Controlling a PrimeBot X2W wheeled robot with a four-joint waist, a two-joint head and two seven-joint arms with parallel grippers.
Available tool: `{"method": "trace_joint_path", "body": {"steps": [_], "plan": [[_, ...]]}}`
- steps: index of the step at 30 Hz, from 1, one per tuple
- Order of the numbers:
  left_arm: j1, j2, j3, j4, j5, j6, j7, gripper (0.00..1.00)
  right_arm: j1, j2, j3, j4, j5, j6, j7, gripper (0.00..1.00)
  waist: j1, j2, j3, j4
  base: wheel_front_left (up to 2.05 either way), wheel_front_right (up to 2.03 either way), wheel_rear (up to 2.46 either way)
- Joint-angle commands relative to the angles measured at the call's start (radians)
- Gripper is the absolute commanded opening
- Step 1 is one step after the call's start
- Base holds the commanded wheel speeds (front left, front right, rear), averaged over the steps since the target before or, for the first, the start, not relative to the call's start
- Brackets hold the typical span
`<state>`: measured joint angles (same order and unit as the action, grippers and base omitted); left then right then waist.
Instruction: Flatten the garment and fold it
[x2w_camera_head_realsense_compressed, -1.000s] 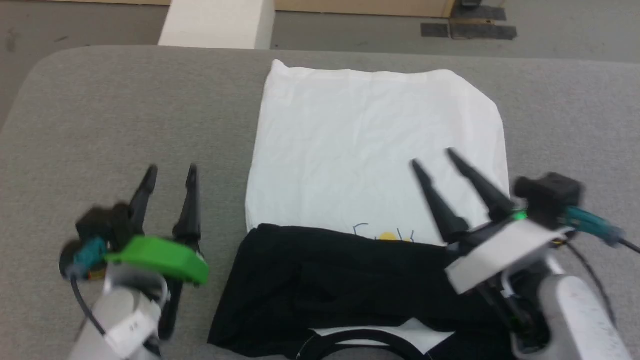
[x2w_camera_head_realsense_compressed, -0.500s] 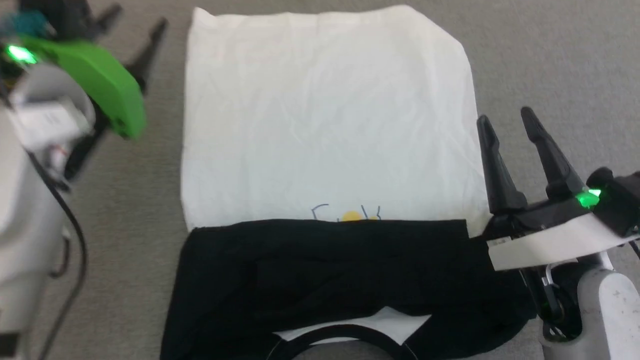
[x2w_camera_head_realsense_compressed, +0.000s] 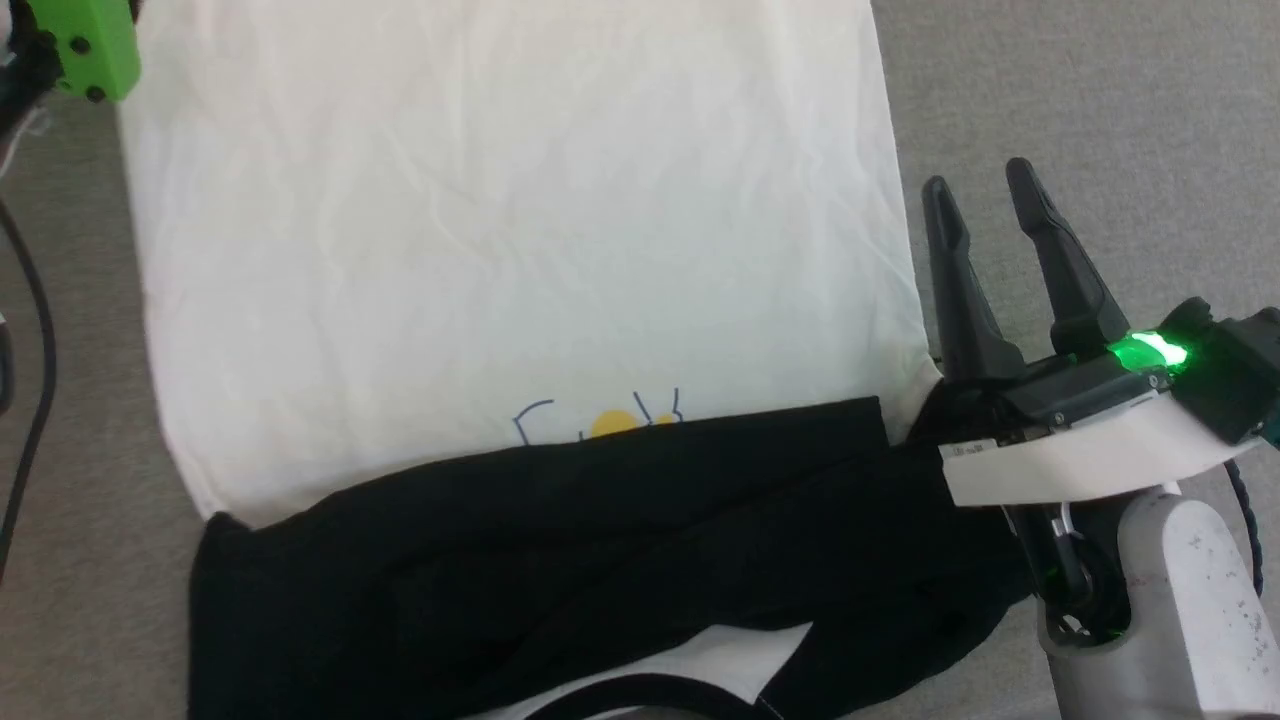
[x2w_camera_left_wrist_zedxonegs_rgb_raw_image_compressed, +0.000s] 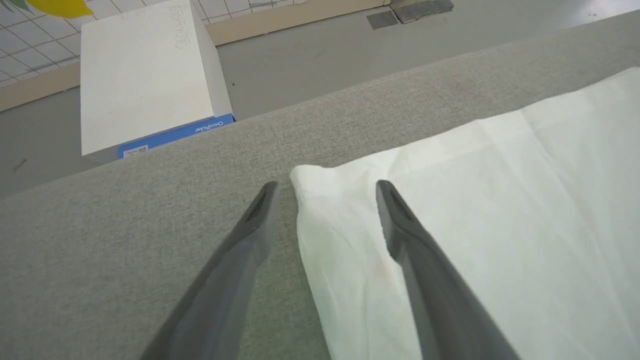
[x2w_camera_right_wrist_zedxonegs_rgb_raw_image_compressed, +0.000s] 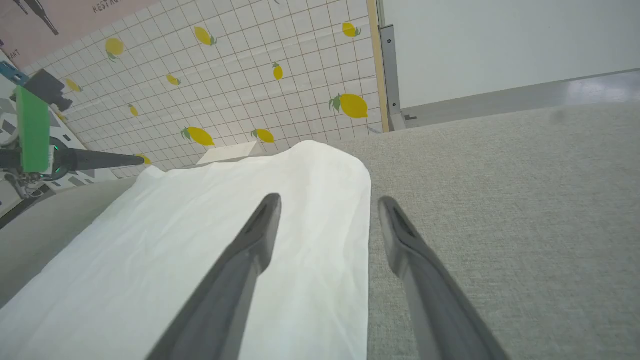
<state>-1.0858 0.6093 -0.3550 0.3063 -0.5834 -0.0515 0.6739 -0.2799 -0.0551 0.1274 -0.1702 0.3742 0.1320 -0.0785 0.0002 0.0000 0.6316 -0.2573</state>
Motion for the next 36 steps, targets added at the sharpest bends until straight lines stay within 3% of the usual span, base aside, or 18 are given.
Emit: {"method": "trace_joint_path", "body": {"steps": [1, 8, 14, 15, 16, 23, 30, 36], "plan": [[-0.022, 0.013, -0.002, 0.004, 0.015, 0.019, 0.011, 1.00, -0.021, 0.003, 0.007, 0.006, 0.007, -0.001, -0.012, 1.00, -0.0002, 0.0000, 0.076, -0.068, 0.00, 0.00, 0.00], [-0.033, 0.074, -0.033, 0.019, 0.126, 0.123, 0.078, 1.00, -0.043, 0.004, 0.027, 0.022, 0.017, -0.001, -0.035, 1.00, -0.0002, 0.0000, 0.095, -0.083, 0.00, 0.00, 0.00], [-0.031, 0.102, -0.030, 0.021, 0.153, 0.192, 0.149, 0.98, -0.047, 0.005, 0.031, 0.022, 0.021, -0.001, -0.045, 1.00, -0.0002, 0.0000, 0.102, -0.095, 0.00, 0.00, 0.00], [-0.028, 0.106, -0.030, 0.020, 0.152, 0.198, 0.165, 0.27, -0.046, 0.005, 0.030, 0.022, 0.020, -0.001, -0.045, 1.00, -0.0002, 0.0000, 0.102, -0.096, 0.00, 0.00, 0.00], [-0.022, 0.107, -0.029, 0.018, 0.145, 0.205, 0.192, 0.00, -0.045, 0.005, 0.028, 0.021, 0.018, -0.001, -0.045, 1.00, -0.0002, 0.0000, 0.101, -0.096, 0.00, 0.00, 0.00], [0.019, 0.099, -0.019, -0.044, 0.093, 0.235, 0.287, 0.00, -0.041, 0.005, 0.003, 0.007, 0.007, -0.001, -0.034, 1.00, -0.0002, 0.0000, 0.092, -0.079, 0.00, 0.00, 0.00], [0.015, 0.134, -0.015, -0.069, 0.154, 0.230, 0.132, 0.00, -0.099, -0.019, -0.012, -0.015, -0.029, -0.001, 0.007, 1.00, -0.0002, 0.0000, 0.067, -0.048, 0.00, 0.00, 0.00], [0.036, 0.111, -0.014, -0.036, 0.138, 0.236, 0.092, 0.00, -0.286, -0.059, -0.015, 0.034, -0.042, -0.001, 0.159, 1.00, -0.0002, 0.0000, 0.048, -0.009, 0.00, 0.00, 0.00]]}}
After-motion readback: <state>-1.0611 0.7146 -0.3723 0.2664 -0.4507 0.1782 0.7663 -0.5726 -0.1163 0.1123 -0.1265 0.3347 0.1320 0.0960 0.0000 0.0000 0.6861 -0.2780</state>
